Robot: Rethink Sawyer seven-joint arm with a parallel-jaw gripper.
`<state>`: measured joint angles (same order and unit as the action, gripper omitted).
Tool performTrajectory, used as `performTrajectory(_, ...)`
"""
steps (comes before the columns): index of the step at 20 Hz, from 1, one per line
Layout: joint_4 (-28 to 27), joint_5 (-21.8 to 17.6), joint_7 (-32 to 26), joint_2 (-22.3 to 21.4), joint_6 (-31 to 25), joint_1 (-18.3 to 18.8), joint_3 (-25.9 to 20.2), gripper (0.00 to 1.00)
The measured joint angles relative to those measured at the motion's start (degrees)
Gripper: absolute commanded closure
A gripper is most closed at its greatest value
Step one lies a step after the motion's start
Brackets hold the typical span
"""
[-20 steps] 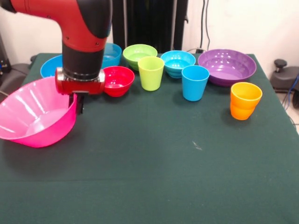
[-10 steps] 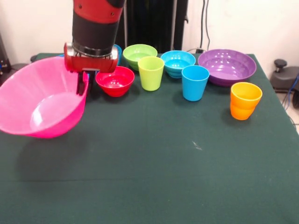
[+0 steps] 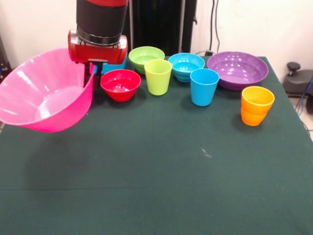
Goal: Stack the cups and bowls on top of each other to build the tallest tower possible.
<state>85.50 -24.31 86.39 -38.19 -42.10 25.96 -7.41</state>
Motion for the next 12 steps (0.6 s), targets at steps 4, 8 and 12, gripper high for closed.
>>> performTrajectory(4, 0.33, 2.42, 0.0, -0.14, -0.04, -0.62, -0.17, 1.0)
performTrajectory(8, 2.0, 7.01, 0.0, -0.17, -0.04, -0.77, -1.46, 1.0)
performTrajectory(12, 4.42, 11.95, 0.0, -0.22, -0.04, -0.17, -3.69, 1.0)
